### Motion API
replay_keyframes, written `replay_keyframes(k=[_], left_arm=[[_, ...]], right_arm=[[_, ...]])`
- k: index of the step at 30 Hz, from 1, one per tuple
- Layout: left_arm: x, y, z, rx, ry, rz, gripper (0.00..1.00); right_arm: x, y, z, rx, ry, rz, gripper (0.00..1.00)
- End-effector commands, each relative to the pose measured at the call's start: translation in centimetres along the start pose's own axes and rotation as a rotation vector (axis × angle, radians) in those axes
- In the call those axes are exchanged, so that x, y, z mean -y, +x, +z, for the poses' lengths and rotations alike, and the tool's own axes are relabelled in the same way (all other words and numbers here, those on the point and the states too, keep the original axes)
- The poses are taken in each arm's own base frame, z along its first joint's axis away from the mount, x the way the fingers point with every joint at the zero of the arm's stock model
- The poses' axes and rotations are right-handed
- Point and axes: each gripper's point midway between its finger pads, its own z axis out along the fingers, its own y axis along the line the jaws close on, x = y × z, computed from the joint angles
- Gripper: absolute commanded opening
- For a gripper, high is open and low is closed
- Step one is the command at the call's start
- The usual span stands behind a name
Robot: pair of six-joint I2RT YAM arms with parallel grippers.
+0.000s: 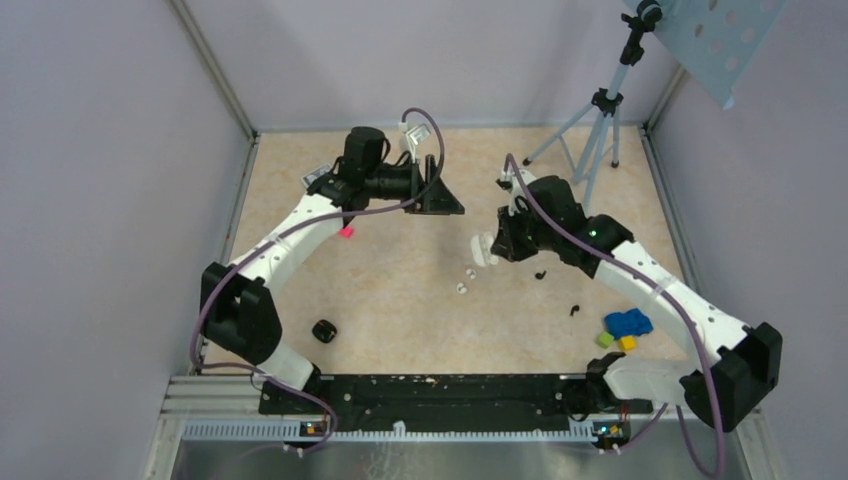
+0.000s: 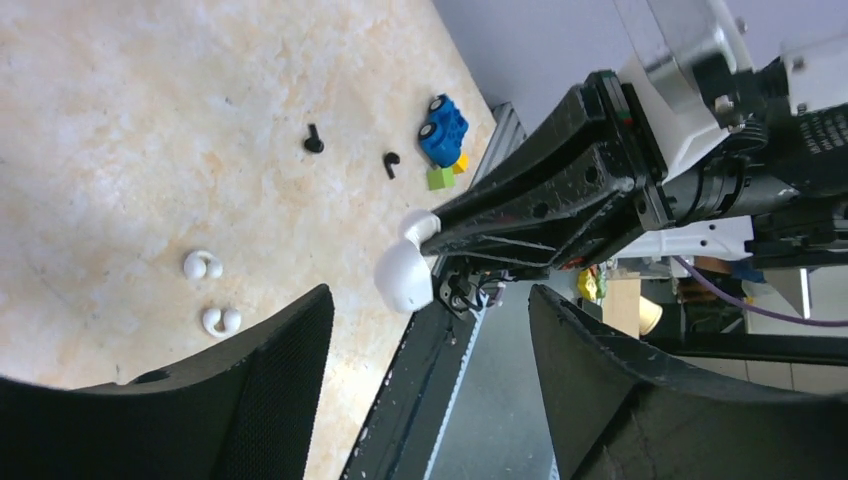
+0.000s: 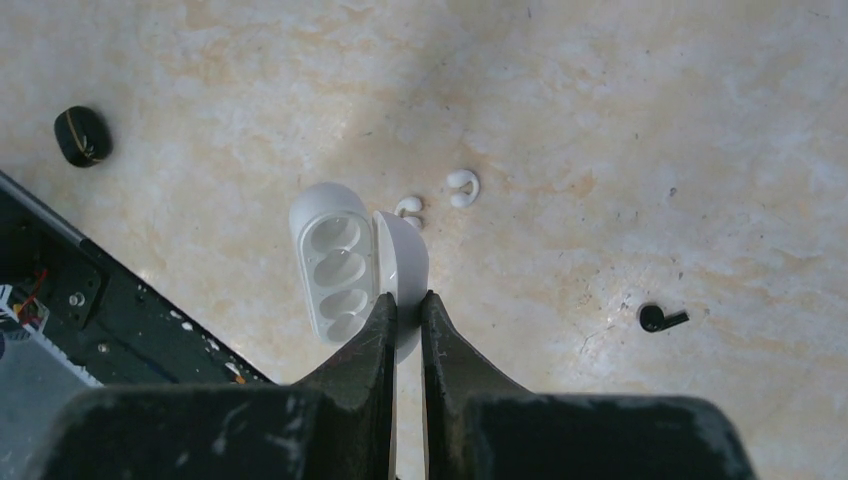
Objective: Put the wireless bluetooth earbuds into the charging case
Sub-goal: Pass from the right arm to the left
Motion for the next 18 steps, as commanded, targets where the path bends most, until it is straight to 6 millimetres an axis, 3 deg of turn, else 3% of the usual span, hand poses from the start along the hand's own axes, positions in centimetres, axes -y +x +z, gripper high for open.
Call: replay_keyframes(k=[1,3,10,18], left_arm=[[2.9,-1.2,-0.4,-0.017,0.191,0.149,0.7],[3.3,-1.2,-0.3,-0.036,0.234,0.205,0.69],[3.9,-0.5,0.4,-0.128,0.318,0.329,0.79],[3.3,1.1,1.8,-0.198,0.311,0.334,0.71]], right_arm=[[-2.7,-1.9,-1.9,0.136,-0.151,-0.106,0.0],[-3.5,-2.2,-2.4,0.175,-0.197,-0.128,0.0],[-6.0,-2.1,-3.3,0.222,-0.354,-0.203,0.0],[-6.5,-2.2,-3.6,0.231,-0.386,-0.239,0.0]])
